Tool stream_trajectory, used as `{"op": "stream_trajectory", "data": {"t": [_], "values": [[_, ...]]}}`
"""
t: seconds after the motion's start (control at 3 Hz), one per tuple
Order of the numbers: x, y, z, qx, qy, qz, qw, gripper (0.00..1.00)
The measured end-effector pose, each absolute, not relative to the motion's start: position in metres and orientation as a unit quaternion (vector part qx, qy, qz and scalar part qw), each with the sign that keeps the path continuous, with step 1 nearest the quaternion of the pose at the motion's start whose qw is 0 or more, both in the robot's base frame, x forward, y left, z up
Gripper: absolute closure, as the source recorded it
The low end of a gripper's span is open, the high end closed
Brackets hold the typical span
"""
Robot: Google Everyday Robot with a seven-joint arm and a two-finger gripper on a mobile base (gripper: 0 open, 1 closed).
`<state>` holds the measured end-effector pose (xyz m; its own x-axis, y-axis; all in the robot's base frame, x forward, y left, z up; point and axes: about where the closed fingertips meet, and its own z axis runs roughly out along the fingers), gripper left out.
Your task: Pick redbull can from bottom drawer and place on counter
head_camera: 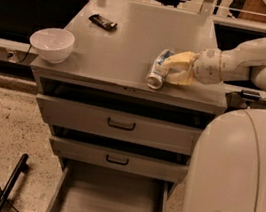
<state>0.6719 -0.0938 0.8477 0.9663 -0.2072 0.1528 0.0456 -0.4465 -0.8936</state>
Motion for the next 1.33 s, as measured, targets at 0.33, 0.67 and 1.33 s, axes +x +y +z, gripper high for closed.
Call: {"op": "stream_trajectory", "data": {"t": [0.33, 0.67, 1.33], "values": [[0.672, -0.091, 0.847, -0.842, 0.047, -0.119, 0.525, 0.12], [0.671, -0.090, 0.849, -0.840, 0.042, -0.122, 0.528, 0.00], [0.671, -0.090, 0.861, -0.840, 0.042, -0.122, 0.528, 0.38]]}}
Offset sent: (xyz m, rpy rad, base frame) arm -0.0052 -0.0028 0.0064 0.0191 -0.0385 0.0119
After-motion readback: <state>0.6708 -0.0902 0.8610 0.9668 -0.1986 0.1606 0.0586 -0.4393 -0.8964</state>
